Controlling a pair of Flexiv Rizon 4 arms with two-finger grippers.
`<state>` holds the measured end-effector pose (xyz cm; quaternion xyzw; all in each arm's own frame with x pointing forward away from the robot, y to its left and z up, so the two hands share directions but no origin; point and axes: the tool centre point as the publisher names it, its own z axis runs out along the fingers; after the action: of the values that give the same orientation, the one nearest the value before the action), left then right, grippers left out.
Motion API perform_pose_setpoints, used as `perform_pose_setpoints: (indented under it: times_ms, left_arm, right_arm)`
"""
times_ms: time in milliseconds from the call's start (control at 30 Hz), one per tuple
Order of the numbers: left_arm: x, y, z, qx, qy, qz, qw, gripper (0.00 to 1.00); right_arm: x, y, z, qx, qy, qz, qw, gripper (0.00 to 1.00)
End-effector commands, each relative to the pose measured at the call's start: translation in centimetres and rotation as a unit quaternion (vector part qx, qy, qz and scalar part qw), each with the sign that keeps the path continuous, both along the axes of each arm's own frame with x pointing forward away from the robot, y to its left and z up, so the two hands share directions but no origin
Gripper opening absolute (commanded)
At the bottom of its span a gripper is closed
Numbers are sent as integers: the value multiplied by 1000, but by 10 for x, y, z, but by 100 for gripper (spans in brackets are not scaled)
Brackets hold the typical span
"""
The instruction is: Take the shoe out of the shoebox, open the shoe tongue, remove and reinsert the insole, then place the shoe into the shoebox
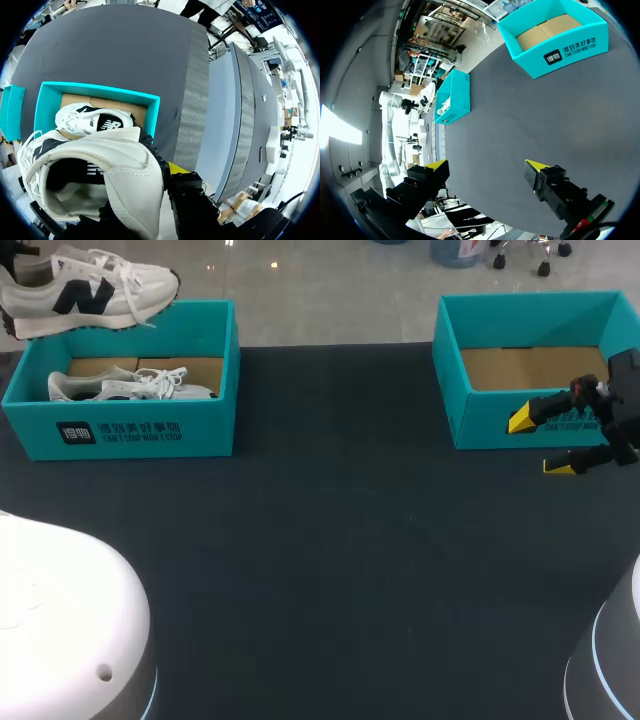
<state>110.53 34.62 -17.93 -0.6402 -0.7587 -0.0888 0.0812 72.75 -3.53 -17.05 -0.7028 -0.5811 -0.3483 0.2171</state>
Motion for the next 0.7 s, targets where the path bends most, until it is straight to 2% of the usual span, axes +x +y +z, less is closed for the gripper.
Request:
perform_pose_setpoints:
  times_ms: [33,367,400,500,533,700]
  left_arm:
    - [-4,-2,-2,15,-9,-38,999,0]
    - [-4,-2,-2,15,-9,-38,999,0]
    - [-3,-3,-4,3,-14,-46,999,0]
    - [10,-3,-17,1,-23,-51,998,0]
    - [13,-3,-19,12,-29,-61,998,0]
    - [30,0,-27,0,-42,-79,996,0]
  right_arm:
    - [0,0,0,-1,1,-1,1000,100]
    - [0,0,0,-1,1,-1,1000,100]
    - [0,0,0,-1,1,-1,1000,100]
    - [0,0,0,-1,1,-1,1000,100]
    - [0,0,0,-1,1,-1,1000,100]
    - [0,0,0,-1,1,-1,1000,100]
